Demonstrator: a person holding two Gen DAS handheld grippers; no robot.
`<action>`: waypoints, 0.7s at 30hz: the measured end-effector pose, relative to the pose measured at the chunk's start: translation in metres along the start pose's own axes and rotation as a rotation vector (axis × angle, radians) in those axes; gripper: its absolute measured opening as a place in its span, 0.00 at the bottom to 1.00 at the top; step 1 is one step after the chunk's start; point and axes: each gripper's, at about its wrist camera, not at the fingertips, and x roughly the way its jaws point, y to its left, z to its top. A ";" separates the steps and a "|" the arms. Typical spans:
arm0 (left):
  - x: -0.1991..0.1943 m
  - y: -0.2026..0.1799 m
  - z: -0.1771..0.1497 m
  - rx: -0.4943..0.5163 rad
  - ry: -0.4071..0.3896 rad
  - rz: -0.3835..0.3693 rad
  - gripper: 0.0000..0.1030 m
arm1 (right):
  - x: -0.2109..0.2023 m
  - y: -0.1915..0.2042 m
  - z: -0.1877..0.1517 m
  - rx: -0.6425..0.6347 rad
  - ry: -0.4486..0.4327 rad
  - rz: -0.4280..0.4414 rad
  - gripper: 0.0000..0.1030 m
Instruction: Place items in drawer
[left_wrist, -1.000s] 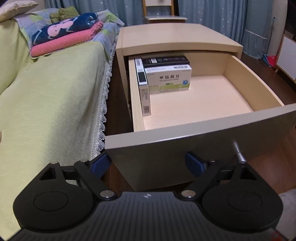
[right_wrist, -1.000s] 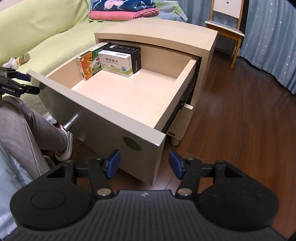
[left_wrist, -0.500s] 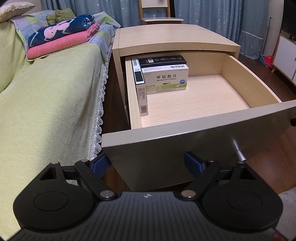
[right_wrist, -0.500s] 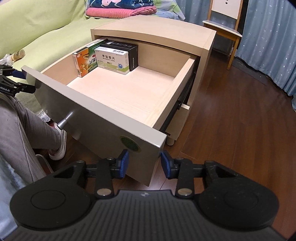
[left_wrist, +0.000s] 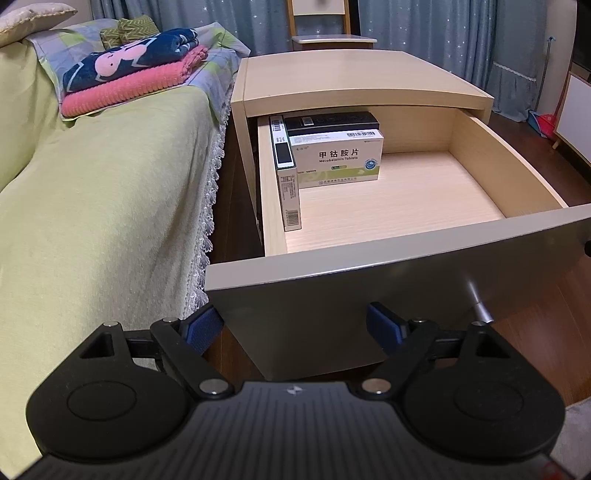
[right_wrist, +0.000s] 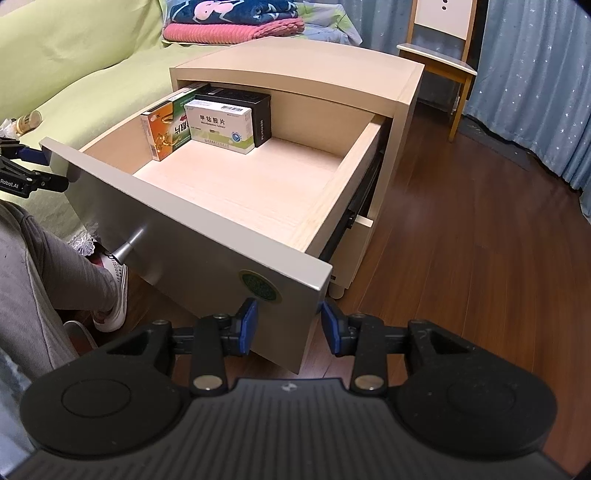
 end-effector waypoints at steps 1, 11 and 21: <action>0.000 0.000 0.001 -0.001 0.000 0.000 0.82 | -0.001 0.001 -0.002 0.002 -0.001 -0.001 0.33; 0.005 0.000 0.007 -0.002 0.003 -0.001 0.80 | 0.000 0.001 -0.005 0.017 -0.010 -0.001 0.33; 0.011 -0.001 0.016 0.001 0.002 0.007 0.78 | 0.001 -0.002 -0.005 0.027 -0.024 -0.009 0.33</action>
